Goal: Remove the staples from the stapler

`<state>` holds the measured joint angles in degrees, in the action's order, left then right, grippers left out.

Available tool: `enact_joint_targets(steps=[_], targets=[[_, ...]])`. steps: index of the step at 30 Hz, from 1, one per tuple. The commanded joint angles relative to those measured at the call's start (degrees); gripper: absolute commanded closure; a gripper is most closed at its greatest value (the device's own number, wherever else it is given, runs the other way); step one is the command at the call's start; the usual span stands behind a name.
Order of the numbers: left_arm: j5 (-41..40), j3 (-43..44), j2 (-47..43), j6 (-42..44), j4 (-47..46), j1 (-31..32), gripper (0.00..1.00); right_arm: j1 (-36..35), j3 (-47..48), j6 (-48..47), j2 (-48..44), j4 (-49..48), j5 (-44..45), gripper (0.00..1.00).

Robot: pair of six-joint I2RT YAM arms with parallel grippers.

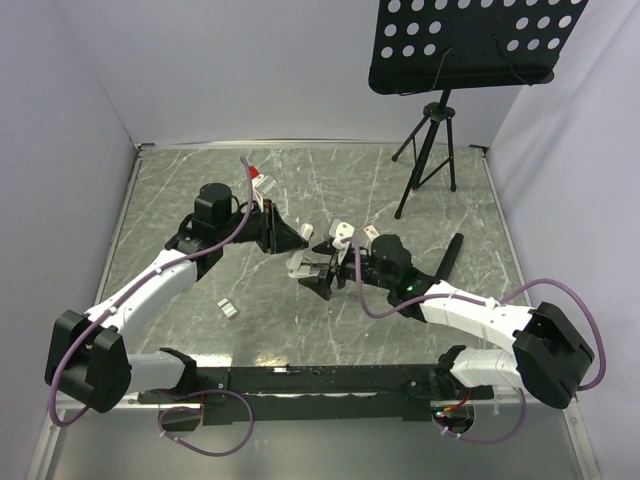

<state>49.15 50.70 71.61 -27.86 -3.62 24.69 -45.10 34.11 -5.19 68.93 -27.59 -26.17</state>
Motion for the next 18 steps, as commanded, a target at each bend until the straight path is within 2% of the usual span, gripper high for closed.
enact_joint_targets(steps=[1, 4, 12, 18], targets=[[-1.85, 0.02, -3.15, -4.74, -6.05, -0.17, 0.99, -2.44, -0.45, -4.74, 1.56, -4.31, 8.14, 0.10], [-5.89, -0.77, -3.94, -7.21, -6.93, -0.34, 0.99, -4.55, -0.97, -5.01, 2.26, -6.14, 13.85, 0.14], [-16.61, -3.93, -6.22, -10.98, -7.72, -1.04, 0.99, -5.35, -4.23, 2.98, 3.67, -13.54, 24.14, 0.43], [-25.58, -9.74, -7.81, -14.24, -13.78, -1.22, 0.99, -5.52, -3.61, 12.73, 7.35, -14.68, 29.68, 0.53]])
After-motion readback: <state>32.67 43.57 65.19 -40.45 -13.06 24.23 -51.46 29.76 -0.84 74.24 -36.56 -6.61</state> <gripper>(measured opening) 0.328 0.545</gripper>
